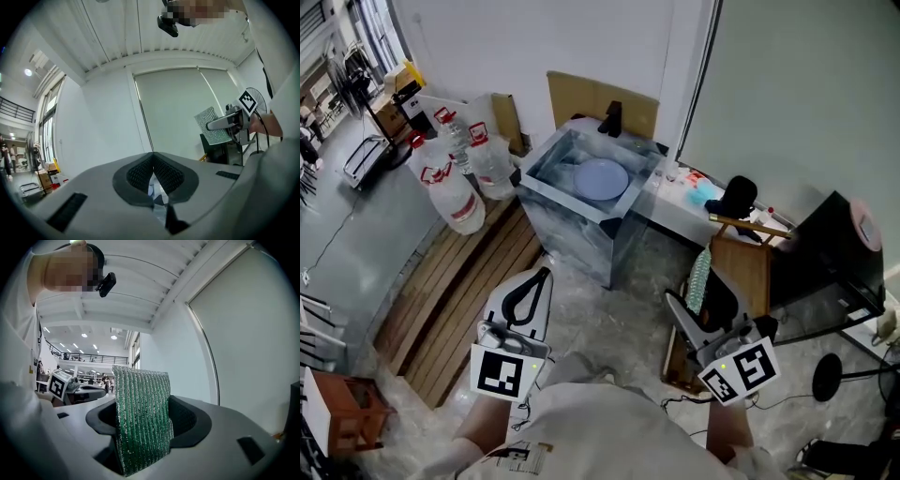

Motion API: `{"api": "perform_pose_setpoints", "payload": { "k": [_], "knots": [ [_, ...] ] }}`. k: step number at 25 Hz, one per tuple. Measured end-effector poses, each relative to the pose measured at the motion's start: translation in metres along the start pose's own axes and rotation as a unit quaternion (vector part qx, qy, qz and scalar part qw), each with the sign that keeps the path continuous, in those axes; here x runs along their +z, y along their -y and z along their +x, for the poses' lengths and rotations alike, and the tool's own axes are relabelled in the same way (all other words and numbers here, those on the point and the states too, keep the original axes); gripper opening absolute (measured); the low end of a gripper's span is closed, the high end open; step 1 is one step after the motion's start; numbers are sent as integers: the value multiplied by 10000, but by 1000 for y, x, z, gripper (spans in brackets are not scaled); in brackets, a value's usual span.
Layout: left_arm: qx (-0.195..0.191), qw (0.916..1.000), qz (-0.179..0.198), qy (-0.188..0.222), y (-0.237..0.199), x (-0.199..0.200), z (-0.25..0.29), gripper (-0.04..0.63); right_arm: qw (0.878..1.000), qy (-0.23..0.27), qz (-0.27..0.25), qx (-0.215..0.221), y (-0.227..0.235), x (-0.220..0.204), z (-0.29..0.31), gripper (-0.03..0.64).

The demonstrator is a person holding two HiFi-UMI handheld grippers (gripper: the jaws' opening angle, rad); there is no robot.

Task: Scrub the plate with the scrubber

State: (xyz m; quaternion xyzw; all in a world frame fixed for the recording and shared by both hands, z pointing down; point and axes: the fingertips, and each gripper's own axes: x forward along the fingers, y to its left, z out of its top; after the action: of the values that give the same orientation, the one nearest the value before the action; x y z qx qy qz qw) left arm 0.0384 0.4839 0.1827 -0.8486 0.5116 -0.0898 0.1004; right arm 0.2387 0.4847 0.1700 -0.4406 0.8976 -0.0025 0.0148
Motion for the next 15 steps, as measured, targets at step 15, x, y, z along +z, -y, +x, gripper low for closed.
{"api": "perform_pose_setpoints", "payload": {
  "k": [15],
  "knots": [
    [98,9989,-282,-350,-52,-62,81,17,9957,-867,208,255,43,-78,111,308]
  ]
}}
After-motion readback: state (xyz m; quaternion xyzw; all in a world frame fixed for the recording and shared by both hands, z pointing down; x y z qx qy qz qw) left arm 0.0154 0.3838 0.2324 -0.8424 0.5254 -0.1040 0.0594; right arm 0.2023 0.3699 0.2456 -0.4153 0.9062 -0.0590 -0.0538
